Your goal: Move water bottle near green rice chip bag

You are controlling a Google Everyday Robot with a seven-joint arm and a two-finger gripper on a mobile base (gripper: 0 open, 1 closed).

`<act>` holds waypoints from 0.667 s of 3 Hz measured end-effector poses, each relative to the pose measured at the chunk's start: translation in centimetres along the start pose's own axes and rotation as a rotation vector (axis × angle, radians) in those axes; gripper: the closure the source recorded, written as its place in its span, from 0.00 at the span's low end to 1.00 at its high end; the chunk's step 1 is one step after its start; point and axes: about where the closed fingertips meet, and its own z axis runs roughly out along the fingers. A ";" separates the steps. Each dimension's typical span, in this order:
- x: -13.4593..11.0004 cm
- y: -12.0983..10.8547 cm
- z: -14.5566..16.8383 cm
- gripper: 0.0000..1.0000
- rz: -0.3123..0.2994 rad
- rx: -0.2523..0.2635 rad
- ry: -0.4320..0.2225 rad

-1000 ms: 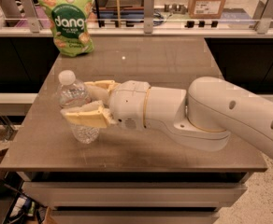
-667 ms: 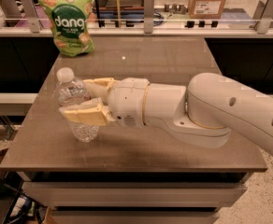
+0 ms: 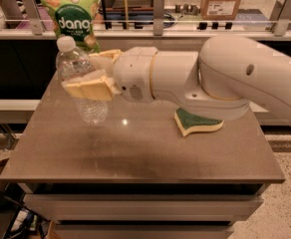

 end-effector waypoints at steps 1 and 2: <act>-2.1 -3.2 0.3 1.00 -0.014 0.029 0.008; -3.6 -7.5 0.3 1.00 -0.011 0.085 -0.020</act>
Offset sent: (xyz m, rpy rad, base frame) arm 0.1207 -0.0325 0.0644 0.0684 -0.0402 -0.1502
